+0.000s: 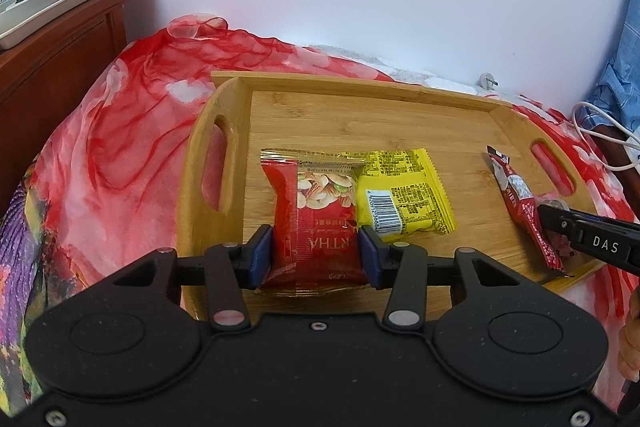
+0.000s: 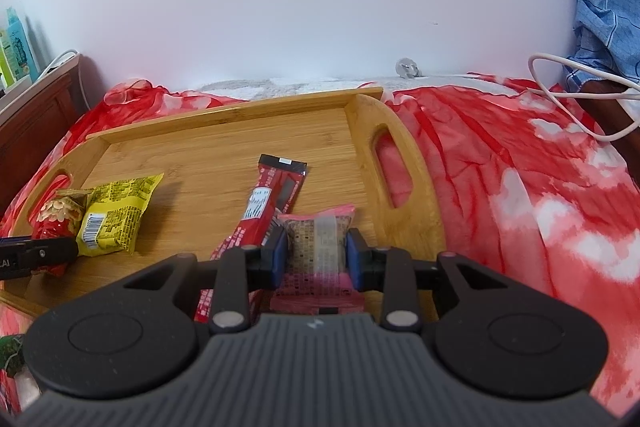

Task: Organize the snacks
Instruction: 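Lower both held snacks onto the tray and open both tools, then grasp the brown chocolate bar with the left tool while the right tool grasps a red Biscoff pack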

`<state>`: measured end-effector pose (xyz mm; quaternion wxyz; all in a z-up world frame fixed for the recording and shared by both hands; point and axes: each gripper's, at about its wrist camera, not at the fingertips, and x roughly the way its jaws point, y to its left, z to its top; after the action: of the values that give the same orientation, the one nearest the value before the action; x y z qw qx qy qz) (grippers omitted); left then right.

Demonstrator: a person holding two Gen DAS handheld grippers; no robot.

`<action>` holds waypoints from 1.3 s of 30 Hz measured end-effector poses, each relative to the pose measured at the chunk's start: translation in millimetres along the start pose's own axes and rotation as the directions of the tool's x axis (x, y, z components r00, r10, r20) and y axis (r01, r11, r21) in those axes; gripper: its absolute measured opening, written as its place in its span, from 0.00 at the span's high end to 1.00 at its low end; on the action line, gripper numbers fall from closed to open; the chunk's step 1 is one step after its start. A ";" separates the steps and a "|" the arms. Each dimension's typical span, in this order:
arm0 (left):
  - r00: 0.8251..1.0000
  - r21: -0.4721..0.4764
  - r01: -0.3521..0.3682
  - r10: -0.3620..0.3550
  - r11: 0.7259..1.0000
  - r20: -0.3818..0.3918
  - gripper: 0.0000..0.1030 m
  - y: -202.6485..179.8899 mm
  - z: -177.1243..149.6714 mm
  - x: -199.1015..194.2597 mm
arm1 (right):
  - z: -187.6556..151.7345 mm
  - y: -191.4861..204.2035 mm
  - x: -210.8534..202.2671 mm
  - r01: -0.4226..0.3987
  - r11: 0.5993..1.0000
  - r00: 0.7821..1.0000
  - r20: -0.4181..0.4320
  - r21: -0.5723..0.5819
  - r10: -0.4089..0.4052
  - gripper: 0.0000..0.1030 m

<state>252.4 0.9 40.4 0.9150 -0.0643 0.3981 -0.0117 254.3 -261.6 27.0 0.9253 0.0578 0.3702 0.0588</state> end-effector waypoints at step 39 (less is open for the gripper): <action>0.986 0.117 0.024 -0.043 0.993 0.161 0.00 -10.5 -75.5 -96.9 | -77.9 29.3 -102.2 -0.004 0.994 0.979 0.204 -0.106 0.026 0.14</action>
<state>131.5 -10.6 61.3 0.9463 -0.0193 0.3194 -0.0448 125.0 -243.2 44.7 0.9598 0.0177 0.2690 0.0788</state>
